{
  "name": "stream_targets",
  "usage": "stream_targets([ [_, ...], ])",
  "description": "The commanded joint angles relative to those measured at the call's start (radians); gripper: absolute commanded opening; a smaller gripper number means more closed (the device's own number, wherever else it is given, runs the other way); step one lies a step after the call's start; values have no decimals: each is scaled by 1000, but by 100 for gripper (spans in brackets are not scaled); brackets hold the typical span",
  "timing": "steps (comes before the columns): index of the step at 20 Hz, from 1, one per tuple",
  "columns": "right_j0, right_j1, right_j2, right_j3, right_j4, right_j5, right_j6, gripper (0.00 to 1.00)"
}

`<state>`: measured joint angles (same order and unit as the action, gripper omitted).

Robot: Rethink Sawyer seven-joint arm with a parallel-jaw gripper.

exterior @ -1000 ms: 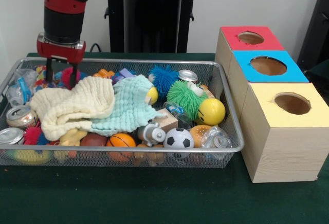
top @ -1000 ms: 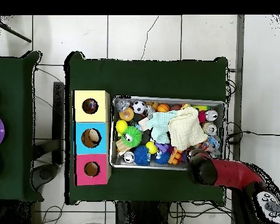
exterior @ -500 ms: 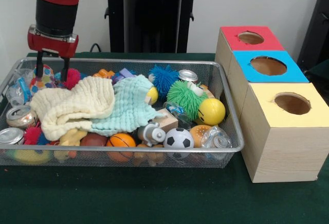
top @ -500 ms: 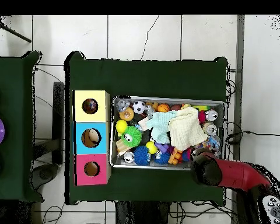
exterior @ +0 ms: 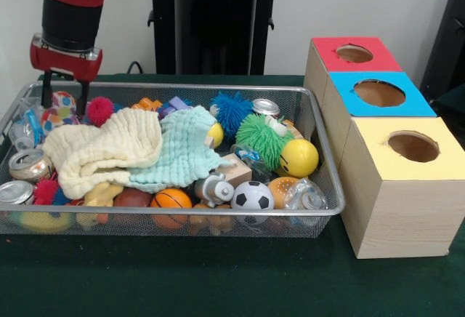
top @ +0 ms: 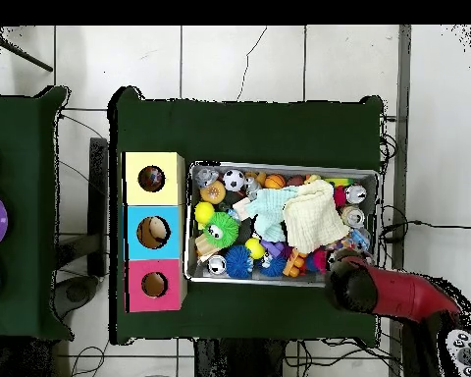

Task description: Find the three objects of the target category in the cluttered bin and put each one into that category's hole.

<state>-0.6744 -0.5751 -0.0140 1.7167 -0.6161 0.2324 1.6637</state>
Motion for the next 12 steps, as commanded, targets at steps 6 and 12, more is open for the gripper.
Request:
stream_targets([
  [6,32,202,-23,-130,-63,-103,87,100],
  [12,18,216,1,-110,-44,-93,56,100],
])
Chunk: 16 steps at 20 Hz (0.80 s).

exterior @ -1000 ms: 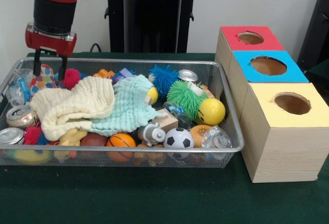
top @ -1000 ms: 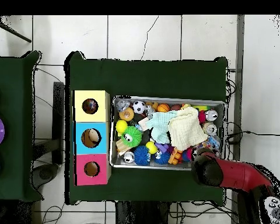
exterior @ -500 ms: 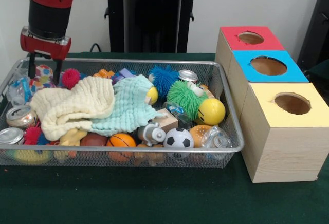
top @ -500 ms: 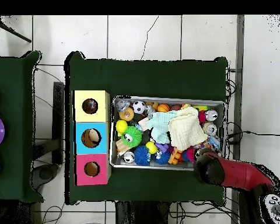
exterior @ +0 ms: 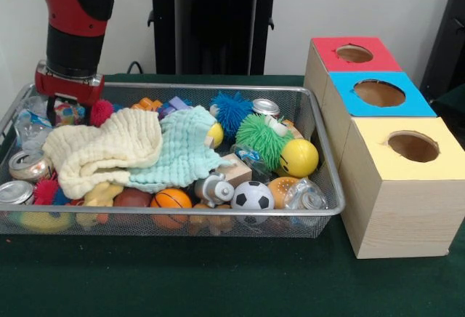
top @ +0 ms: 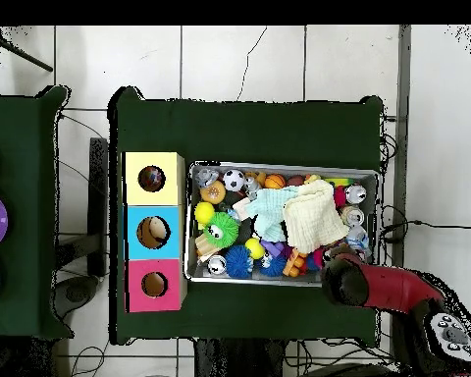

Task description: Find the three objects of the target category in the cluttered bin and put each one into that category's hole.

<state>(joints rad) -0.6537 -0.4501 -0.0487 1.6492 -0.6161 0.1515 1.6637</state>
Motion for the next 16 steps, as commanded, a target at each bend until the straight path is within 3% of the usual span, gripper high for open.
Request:
stream_targets([
  [1,-18,79,63,-22,-41,1,37,100],
  [5,-56,60,131,8,-41,39,-19,100],
  [6,-63,57,142,13,-41,47,-28,0],
  [13,-17,-2,137,32,-42,60,-14,0],
  [16,-11,-90,154,100,-17,86,-10,0],
])
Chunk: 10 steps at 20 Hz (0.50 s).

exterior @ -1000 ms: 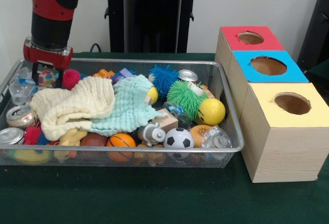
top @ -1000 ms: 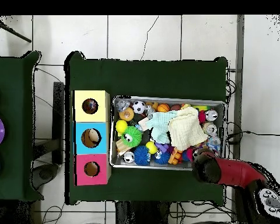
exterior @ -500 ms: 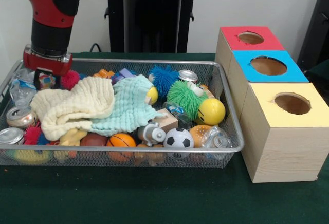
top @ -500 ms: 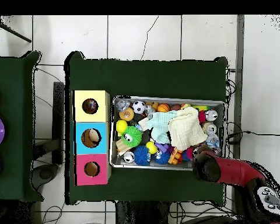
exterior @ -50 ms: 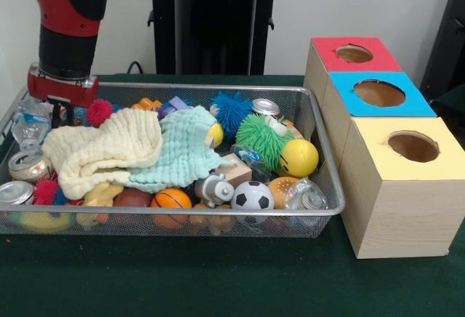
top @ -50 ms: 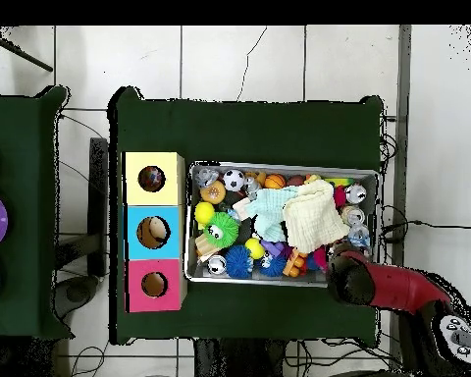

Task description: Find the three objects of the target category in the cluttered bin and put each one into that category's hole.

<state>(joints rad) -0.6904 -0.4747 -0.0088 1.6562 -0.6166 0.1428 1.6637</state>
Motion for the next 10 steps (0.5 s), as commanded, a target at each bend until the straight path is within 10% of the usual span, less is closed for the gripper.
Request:
stream_targets([
  [1,25,-97,126,117,-2,115,-13,0],
  [10,51,-298,207,237,95,245,-12,0],
])
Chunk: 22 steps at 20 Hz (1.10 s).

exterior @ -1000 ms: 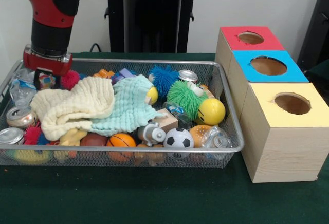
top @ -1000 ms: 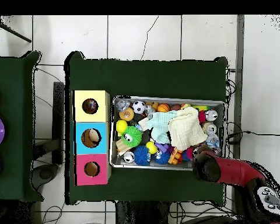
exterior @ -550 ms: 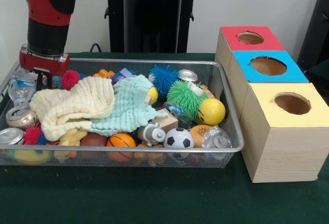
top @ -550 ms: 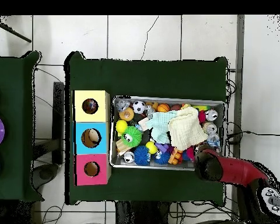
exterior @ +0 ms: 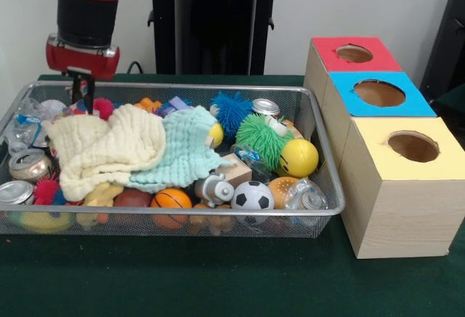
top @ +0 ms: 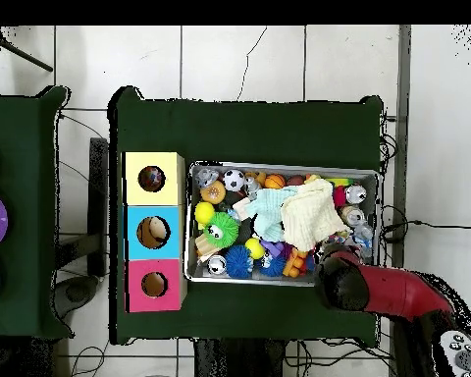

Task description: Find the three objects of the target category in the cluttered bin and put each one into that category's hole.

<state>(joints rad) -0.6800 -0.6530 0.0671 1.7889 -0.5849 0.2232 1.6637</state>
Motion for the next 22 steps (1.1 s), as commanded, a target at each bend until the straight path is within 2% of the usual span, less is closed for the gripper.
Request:
stream_targets([
  [1,47,-119,127,102,61,165,-6,0],
  [10,110,-132,65,98,54,210,32,0],
  [11,128,-145,48,96,50,218,40,0],
  [14,135,-168,61,114,69,236,38,0],
  [22,194,-307,91,165,170,324,38,0],
])
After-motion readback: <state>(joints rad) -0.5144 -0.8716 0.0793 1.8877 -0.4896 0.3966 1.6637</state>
